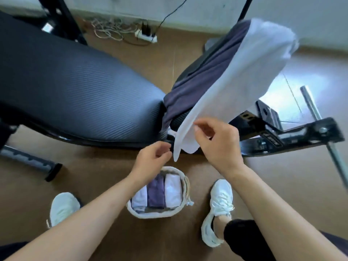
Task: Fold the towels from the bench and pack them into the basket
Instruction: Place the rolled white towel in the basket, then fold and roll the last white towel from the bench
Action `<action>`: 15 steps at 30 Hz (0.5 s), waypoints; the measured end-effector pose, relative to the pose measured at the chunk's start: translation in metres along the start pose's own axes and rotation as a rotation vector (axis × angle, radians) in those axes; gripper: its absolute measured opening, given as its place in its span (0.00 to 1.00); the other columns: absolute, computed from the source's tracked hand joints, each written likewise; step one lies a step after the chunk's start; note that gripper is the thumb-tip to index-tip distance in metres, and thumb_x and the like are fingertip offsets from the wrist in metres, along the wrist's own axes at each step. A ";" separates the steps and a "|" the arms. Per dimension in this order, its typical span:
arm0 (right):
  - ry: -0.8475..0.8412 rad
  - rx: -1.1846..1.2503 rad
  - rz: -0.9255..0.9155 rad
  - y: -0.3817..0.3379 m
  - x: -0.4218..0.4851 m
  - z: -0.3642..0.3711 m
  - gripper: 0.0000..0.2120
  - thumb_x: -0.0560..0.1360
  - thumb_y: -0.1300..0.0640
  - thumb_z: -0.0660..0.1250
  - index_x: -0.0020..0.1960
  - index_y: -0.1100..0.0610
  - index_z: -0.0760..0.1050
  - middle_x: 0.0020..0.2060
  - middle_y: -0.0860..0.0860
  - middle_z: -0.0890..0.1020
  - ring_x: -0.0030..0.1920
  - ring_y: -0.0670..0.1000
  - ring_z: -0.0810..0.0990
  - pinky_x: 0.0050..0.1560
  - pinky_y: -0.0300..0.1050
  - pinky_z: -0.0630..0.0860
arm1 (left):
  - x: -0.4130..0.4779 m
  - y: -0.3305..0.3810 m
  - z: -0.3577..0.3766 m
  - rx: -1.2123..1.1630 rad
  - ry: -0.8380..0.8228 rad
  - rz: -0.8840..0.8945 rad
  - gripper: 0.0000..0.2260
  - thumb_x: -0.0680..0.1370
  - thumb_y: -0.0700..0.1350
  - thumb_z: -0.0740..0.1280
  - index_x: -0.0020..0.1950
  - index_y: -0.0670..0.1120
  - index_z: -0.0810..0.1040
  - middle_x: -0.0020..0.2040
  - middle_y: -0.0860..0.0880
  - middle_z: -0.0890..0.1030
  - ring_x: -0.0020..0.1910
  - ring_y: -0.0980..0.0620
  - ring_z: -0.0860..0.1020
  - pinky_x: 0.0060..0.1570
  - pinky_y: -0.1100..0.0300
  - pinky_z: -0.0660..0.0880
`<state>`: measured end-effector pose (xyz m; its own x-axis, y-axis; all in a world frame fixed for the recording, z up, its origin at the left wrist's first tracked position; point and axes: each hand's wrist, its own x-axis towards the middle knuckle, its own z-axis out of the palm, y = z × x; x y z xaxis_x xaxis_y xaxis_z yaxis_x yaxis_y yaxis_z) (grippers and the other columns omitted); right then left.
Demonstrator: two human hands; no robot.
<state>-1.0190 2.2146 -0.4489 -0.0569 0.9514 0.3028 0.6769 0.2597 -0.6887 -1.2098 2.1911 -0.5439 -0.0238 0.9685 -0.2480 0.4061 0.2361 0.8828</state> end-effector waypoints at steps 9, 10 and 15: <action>0.658 -0.106 -0.160 -0.012 0.055 -0.070 0.12 0.73 0.62 0.73 0.56 0.60 0.81 0.49 0.57 0.78 0.49 0.56 0.75 0.52 0.44 0.75 | 0.015 0.132 0.008 -0.004 0.188 0.305 0.23 0.75 0.57 0.73 0.68 0.56 0.74 0.63 0.58 0.76 0.63 0.59 0.74 0.62 0.60 0.72; 0.650 -0.117 -0.125 -0.008 0.061 -0.074 0.16 0.73 0.61 0.73 0.60 0.59 0.80 0.53 0.58 0.78 0.53 0.58 0.74 0.58 0.38 0.72 | 0.019 0.142 0.010 0.026 0.172 0.334 0.26 0.74 0.61 0.71 0.70 0.57 0.74 0.65 0.58 0.75 0.65 0.58 0.73 0.64 0.59 0.71; 0.377 -0.083 -0.020 0.011 0.075 -0.084 0.26 0.76 0.57 0.72 0.73 0.51 0.72 0.70 0.51 0.73 0.65 0.56 0.71 0.60 0.40 0.70 | 0.033 0.181 0.019 0.094 0.152 0.360 0.11 0.79 0.57 0.69 0.59 0.56 0.79 0.54 0.57 0.79 0.56 0.56 0.78 0.55 0.57 0.76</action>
<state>-0.9544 2.2748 -0.3780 0.1929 0.8146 0.5470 0.7361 0.2485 -0.6296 -1.1195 2.2644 -0.3999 0.0033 0.9904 0.1382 0.4950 -0.1217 0.8603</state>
